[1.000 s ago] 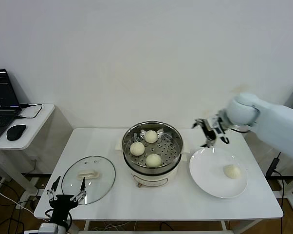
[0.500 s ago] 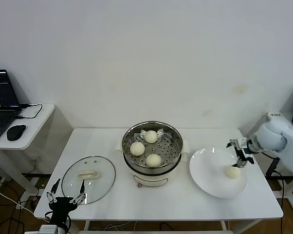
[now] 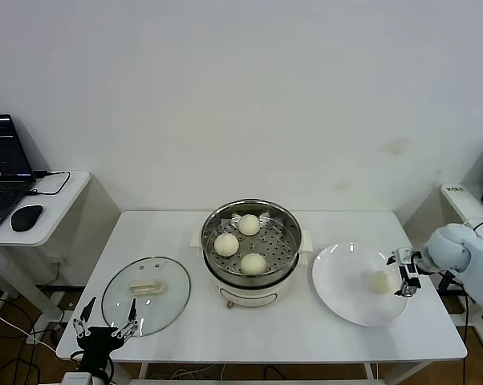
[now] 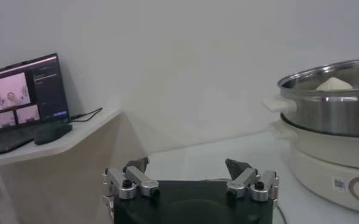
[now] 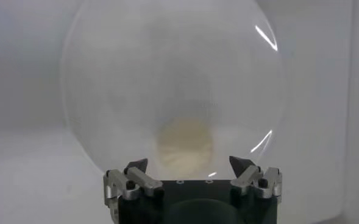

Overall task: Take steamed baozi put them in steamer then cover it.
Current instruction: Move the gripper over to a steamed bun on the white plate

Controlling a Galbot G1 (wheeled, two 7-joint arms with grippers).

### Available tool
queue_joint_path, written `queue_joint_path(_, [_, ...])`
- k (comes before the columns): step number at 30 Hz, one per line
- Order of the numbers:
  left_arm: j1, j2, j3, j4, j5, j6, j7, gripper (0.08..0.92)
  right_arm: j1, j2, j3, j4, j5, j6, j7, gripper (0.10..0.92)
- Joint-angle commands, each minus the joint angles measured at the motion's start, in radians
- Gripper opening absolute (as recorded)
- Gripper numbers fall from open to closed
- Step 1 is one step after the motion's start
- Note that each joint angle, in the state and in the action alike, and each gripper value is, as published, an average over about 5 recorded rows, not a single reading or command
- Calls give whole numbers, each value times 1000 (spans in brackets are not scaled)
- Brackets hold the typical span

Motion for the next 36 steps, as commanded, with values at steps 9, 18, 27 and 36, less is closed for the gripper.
queue_joint_path(9, [-5,-3,1,3,0,0,-1,823,-46,79,40,-79,-48,-7,15,822])
queue_joint_path(18, [-7,-4,2,6,0,0,0,823,-35,101,43,-111,-61,-9,16,789])
queue_joint_path(27, [-6,-6,2,3,0,0,-1,823,-19,122,38,-137,-72,-12,9,737])
queue_joint_path(36, [0,-5,-2,-3,0,0,-1,823,1,111,26,-123,-60,-14,-12,642])
